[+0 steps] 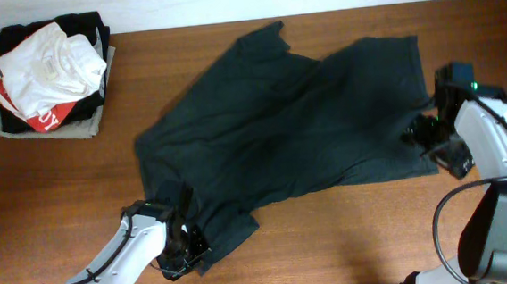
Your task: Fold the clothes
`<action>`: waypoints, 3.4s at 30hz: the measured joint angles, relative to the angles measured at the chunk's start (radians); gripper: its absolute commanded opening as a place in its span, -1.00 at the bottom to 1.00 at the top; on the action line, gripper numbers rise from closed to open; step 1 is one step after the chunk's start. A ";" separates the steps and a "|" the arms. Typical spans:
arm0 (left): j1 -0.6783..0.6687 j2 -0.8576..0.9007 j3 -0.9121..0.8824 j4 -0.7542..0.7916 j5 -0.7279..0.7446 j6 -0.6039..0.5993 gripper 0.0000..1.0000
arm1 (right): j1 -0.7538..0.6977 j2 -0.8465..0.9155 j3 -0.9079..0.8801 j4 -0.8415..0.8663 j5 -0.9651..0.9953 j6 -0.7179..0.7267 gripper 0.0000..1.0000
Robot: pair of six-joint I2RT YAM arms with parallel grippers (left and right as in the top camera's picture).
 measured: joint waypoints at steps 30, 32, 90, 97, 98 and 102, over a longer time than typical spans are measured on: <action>0.000 0.000 0.000 0.002 0.000 0.000 -0.99 | -0.127 0.001 -0.227 0.288 -0.069 0.010 0.36; 0.000 0.000 0.000 0.002 0.000 0.000 -0.99 | -0.127 0.011 -0.227 0.292 -0.056 0.018 0.33; 0.000 -0.400 1.109 -0.637 -0.639 0.019 -0.99 | -0.125 -0.631 0.351 -0.232 -0.108 -0.129 -0.93; 0.000 -0.402 1.335 -0.637 -0.698 0.019 -0.99 | -0.125 -0.638 0.657 -0.372 -0.171 -0.230 -0.92; 0.000 -0.413 1.366 -0.637 -0.702 0.019 -0.99 | -0.125 -0.641 0.680 -0.393 -0.174 -0.241 -0.92; 0.000 -0.413 1.382 -0.662 -0.706 0.019 -0.99 | -0.125 -0.642 0.702 -0.434 -0.185 -0.262 -0.92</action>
